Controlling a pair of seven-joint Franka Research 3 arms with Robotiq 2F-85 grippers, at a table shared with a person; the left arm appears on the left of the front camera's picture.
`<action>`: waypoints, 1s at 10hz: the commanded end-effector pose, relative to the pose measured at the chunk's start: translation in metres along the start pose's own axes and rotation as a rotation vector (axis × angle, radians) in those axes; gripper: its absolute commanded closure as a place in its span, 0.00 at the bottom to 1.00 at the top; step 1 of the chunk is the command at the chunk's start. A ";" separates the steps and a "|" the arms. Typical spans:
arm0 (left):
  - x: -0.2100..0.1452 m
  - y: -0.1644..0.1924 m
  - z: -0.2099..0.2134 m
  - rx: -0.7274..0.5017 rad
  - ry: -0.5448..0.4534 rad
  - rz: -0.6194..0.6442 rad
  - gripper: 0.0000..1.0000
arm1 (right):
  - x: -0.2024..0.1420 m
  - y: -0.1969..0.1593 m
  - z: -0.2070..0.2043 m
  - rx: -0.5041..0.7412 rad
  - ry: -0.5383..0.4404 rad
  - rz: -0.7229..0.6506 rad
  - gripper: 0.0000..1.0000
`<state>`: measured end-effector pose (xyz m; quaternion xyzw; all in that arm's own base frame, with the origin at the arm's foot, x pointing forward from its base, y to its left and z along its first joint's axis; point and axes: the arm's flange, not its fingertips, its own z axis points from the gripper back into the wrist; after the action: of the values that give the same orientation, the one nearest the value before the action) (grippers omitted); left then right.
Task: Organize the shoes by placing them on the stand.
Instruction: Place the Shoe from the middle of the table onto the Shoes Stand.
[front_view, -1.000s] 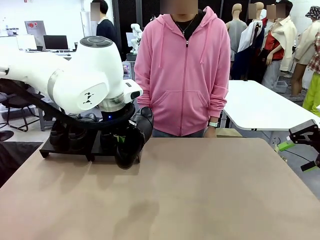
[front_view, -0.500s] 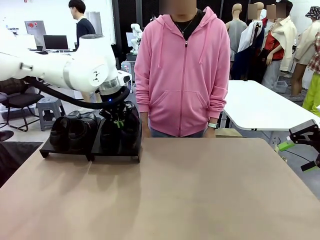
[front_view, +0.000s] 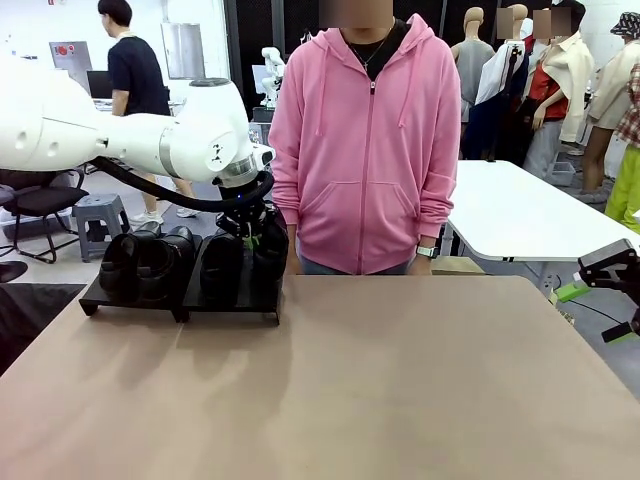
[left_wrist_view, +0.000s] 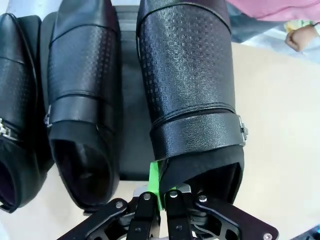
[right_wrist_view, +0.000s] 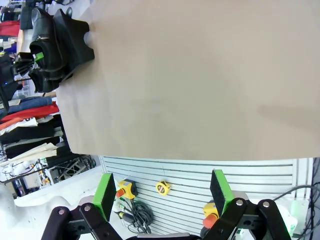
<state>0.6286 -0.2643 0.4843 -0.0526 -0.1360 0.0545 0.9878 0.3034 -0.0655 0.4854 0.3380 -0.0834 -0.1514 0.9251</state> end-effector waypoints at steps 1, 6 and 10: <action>0.008 0.001 0.000 0.056 -0.002 -0.003 1.00 | 0.002 0.001 0.002 0.034 0.002 0.023 0.00; 0.009 0.004 -0.014 0.105 0.013 -0.027 0.00 | 0.002 0.001 0.002 0.034 0.002 0.023 0.00; -0.025 0.001 0.020 0.106 0.006 -0.092 0.00 | 0.002 0.001 0.002 0.034 0.002 0.023 0.00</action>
<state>0.6234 -0.2692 0.4873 -0.0058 -0.1335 0.0307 0.9906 0.3034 -0.0655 0.4854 0.3380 -0.0833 -0.1512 0.9252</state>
